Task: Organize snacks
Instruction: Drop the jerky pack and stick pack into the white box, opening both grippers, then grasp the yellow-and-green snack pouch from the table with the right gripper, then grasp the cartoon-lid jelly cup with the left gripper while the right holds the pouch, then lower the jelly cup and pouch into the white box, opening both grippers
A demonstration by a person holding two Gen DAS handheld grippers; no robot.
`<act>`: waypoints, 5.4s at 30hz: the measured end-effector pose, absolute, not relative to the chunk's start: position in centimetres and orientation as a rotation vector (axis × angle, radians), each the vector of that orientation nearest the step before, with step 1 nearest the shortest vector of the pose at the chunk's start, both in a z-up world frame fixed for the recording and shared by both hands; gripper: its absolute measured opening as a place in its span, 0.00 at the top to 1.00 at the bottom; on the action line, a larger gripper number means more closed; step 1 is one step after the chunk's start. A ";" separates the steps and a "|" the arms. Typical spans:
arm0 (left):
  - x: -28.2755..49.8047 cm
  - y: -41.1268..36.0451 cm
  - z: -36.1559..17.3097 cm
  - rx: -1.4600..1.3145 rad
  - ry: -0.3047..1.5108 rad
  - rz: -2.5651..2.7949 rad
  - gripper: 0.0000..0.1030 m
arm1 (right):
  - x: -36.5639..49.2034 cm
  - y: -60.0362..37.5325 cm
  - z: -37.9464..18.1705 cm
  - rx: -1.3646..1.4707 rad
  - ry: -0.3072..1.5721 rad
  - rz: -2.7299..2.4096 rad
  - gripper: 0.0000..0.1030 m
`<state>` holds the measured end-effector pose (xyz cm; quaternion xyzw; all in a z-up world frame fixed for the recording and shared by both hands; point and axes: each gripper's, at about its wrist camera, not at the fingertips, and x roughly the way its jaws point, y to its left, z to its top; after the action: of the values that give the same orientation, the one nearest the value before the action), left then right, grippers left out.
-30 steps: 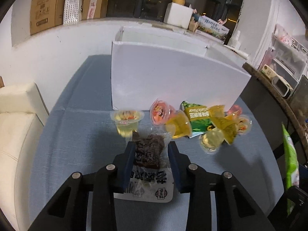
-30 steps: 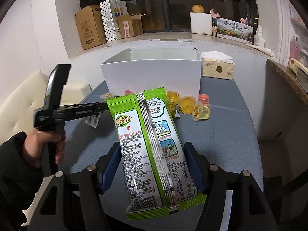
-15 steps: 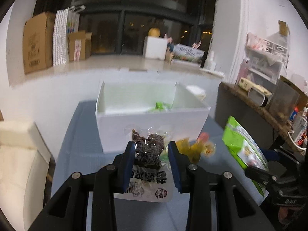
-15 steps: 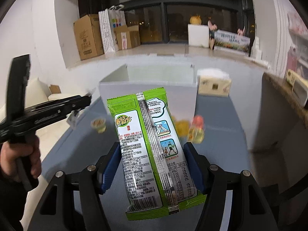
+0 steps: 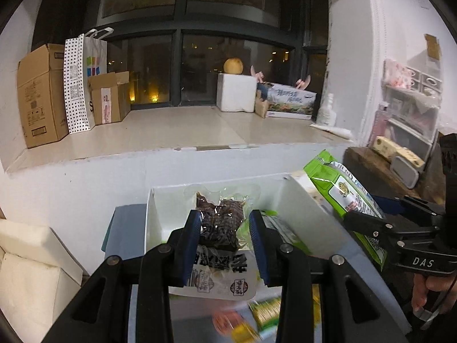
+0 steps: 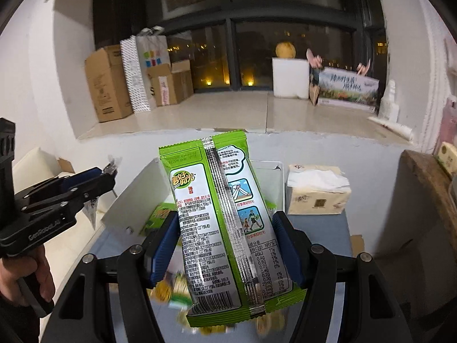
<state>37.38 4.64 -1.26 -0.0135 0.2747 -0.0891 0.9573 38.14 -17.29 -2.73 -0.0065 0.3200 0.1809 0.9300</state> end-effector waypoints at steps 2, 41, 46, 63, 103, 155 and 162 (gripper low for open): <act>39.3 4.6 -2.1 -0.002 0.583 -0.169 0.62 | 40.4 -16.2 -3.7 -0.036 0.681 0.371 0.32; 19.4 4.2 -9.5 -0.107 0.693 -0.125 0.00 | 22.3 -21.0 -10.2 0.029 0.687 0.356 0.00; 16.5 3.8 -10.4 -0.106 0.708 -0.123 0.00 | 22.1 -20.7 -13.0 0.040 0.734 0.341 0.00; 16.2 5.2 -11.8 -0.121 0.732 -0.105 0.00 | 30.9 -17.5 -16.7 0.216 0.841 0.259 0.03; 22.6 5.8 -14.9 -0.043 0.784 -0.028 0.00 | 23.0 -19.4 -11.3 0.025 0.659 0.250 0.48; 39.7 5.7 -5.3 -0.055 0.662 -0.127 0.53 | 41.6 -15.7 -5.4 0.034 0.645 0.361 0.48; 42.1 6.9 -8.4 -0.092 0.738 -0.084 0.00 | 44.3 -15.0 -7.6 0.070 0.710 0.378 0.06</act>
<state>42.09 6.88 -8.44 -0.0448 0.3606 -0.0411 0.9308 44.35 -15.00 -7.58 0.0339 0.3455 0.1839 0.9196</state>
